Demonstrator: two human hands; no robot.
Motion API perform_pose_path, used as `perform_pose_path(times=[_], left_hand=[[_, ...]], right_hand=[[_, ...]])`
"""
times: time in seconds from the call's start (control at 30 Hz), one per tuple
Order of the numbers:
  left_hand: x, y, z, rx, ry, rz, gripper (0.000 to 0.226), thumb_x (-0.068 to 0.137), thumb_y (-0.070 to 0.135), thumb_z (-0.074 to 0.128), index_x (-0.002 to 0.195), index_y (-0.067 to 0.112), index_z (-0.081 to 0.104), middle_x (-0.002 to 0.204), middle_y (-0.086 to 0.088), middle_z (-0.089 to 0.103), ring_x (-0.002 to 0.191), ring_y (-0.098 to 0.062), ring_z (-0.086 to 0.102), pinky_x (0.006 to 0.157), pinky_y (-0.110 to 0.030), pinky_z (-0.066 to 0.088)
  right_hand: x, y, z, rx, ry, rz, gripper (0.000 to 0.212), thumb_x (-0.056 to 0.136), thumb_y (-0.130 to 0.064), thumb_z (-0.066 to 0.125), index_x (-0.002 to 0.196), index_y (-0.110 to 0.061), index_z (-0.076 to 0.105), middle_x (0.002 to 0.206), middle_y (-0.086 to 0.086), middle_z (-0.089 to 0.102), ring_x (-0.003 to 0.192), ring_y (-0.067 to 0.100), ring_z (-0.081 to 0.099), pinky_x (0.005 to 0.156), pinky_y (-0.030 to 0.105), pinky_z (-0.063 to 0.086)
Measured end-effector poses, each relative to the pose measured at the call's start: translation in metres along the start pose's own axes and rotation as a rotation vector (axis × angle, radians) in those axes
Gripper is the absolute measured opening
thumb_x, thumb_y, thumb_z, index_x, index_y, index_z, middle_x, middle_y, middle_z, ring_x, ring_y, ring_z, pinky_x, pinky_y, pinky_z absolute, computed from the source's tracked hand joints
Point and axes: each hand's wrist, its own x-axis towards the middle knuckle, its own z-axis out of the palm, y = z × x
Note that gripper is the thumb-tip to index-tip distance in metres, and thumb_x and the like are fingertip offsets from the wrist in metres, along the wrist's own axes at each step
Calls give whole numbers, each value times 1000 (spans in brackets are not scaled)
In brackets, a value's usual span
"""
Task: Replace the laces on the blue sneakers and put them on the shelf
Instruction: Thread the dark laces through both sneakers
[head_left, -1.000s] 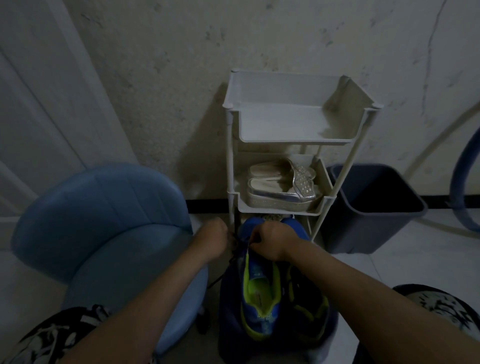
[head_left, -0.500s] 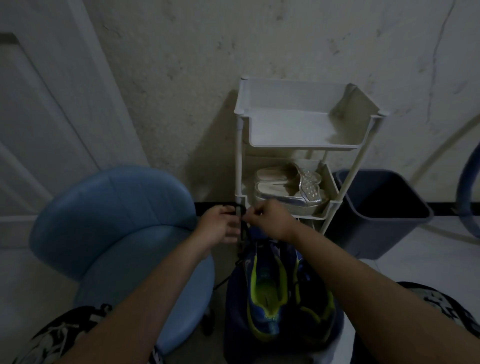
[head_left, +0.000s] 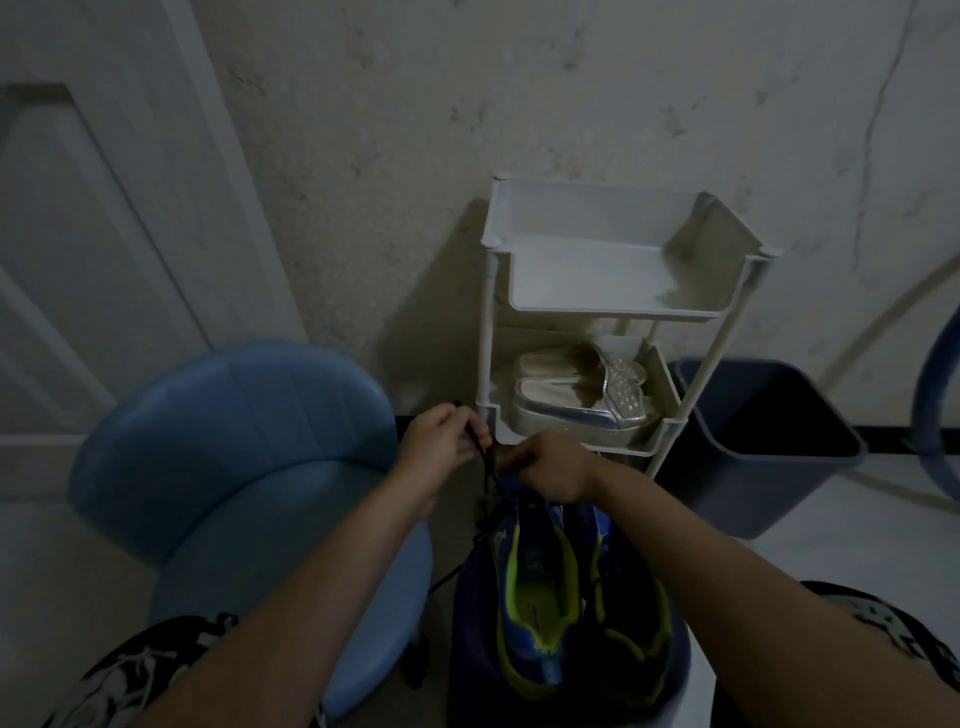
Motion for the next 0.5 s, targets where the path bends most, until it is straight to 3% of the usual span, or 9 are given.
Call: perform_pose_path(times=[0.13,0.27,0.33,0.43,0.5], left_hand=[[2,7,-2,-314,59,24,26,105,17,38,86,8,54,71,-6,55,69,-20,63,81,-41,58],[1,12,-7,-348,25,58,23,105,18,41,98,8,60,75,-4,64,73,-17,68,71,-31,59],[1,10,-8,-249,-11,-9,22,105,19,41,102,14,63,86,-3,69,81,-17,68,71,-32,58],[2,-4,-7,10,-68,-203,24,104,15,38,111,19,61,99,0,66,95,-21,64,84,-38,54],[0,-16,-5,195,-181,-279,23,101,14,44,116,20,60,104,-1,66,103,-23,63,84,-37,51]], right_hand=[[0,1,3,-57,-101,-11,26,91,-19,63,114,-26,74,106,-14,68,98,3,58,91,22,44],[2,-1,4,-88,-58,-43,16,88,-33,71,95,-20,77,83,-11,66,81,7,60,72,23,44],[4,-1,4,-29,28,-64,15,88,-30,72,87,-16,76,80,-5,69,75,6,61,68,23,45],[2,-10,-4,312,189,-143,18,89,-18,71,85,-1,74,78,6,69,72,7,59,72,25,46],[-3,-19,-12,494,260,-184,18,90,-7,68,88,10,71,74,2,69,69,3,61,69,18,47]])
